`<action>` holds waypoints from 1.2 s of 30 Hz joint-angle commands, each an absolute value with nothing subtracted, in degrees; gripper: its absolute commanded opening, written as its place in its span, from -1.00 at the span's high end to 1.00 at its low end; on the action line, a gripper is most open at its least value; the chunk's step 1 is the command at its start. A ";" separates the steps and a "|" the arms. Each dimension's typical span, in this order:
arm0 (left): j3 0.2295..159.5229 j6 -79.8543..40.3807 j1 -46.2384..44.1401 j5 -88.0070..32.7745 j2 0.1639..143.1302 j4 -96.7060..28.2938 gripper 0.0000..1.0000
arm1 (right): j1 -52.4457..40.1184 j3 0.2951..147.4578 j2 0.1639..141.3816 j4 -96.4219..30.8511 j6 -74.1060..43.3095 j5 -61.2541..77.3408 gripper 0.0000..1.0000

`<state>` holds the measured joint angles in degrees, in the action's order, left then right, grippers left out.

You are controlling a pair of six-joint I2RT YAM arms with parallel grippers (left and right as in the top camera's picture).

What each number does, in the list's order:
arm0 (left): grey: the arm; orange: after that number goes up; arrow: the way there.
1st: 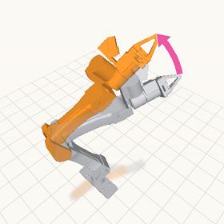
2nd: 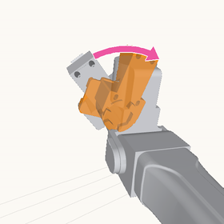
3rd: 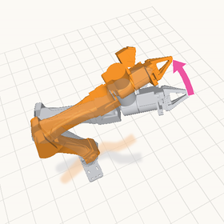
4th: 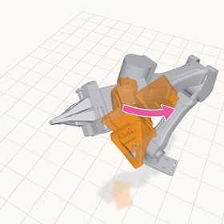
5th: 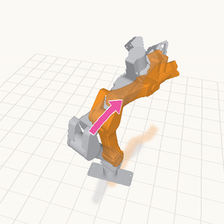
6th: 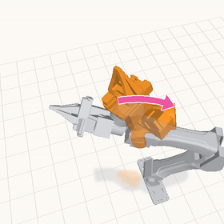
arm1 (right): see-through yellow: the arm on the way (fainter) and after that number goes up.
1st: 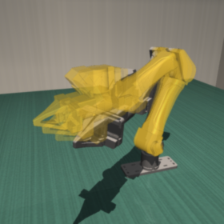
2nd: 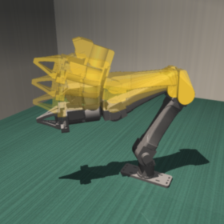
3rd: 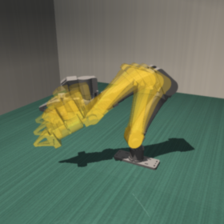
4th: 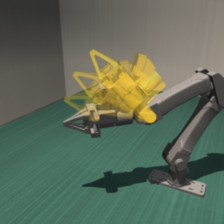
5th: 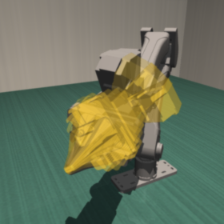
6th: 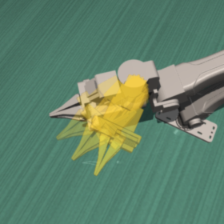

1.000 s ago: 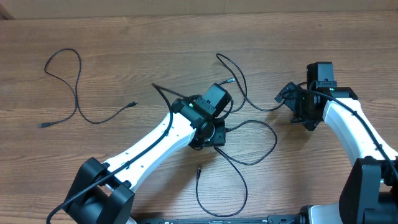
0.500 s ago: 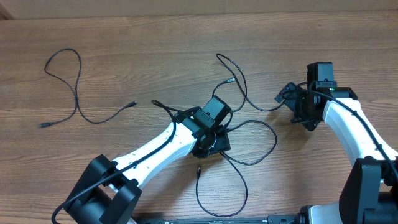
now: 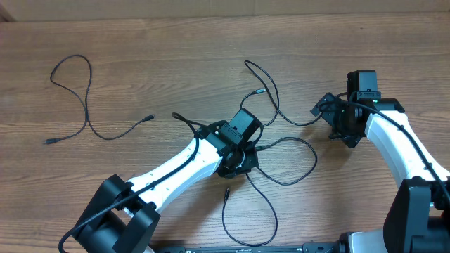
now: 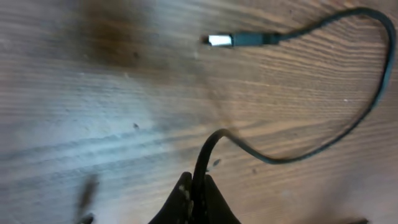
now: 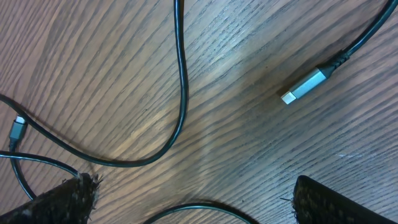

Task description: Untangle cables

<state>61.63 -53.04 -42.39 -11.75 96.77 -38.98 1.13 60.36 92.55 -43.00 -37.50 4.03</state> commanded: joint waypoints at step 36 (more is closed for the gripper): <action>89.19 -24.08 2.66 36.36 102.56 -34.04 0.92 | 1.19 60.07 92.92 -42.72 -37.67 3.25 -1.00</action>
<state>89.52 -22.13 -0.21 34.65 97.97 -32.45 1.13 60.36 92.55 -42.96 -37.47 4.03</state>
